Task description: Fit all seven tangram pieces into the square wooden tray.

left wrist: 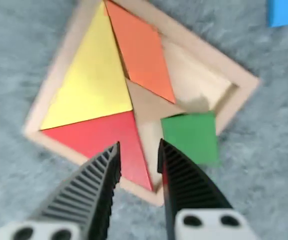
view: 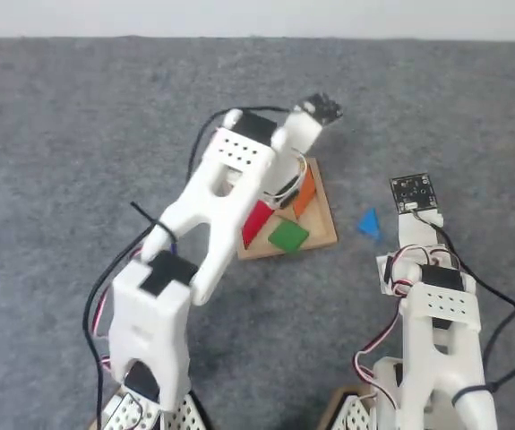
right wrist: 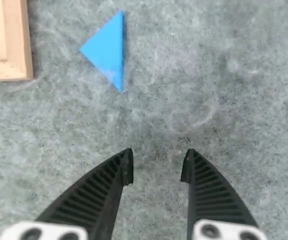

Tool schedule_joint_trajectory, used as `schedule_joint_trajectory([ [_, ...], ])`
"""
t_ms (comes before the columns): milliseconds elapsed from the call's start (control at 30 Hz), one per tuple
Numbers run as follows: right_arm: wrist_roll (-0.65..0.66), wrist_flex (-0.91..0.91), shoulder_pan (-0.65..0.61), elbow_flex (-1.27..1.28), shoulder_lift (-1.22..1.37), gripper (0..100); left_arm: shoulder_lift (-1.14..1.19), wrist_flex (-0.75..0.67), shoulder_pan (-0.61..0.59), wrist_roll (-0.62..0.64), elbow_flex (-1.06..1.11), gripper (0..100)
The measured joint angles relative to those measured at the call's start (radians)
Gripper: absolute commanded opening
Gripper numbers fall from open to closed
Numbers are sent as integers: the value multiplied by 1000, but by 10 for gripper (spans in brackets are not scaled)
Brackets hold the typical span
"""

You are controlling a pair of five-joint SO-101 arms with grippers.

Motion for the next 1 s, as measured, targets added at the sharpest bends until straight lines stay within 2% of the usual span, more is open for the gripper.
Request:
schedule_joint_trajectory([
  [267, 0, 0, 0, 0, 0, 179, -256, 103, -35, 20, 11, 122],
  [433, 0, 51, -21, -44, 3, 180, -537, 78, -114, 41, 190, 122],
  [567, 0, 158, -118, -183, 72, 177, -807, -101, -190, 75, 529, 122],
  [767, -55, 204, -267, -397, 299, 177, -1030, -523, -293, 117, 1192, 125],
  [833, -83, 204, -319, -463, 377, 177, -1036, -595, -319, 115, 1284, 126],
  [1000, -115, 199, -413, -608, 528, 177, -1030, -690, -376, 129, 1313, 126],
])
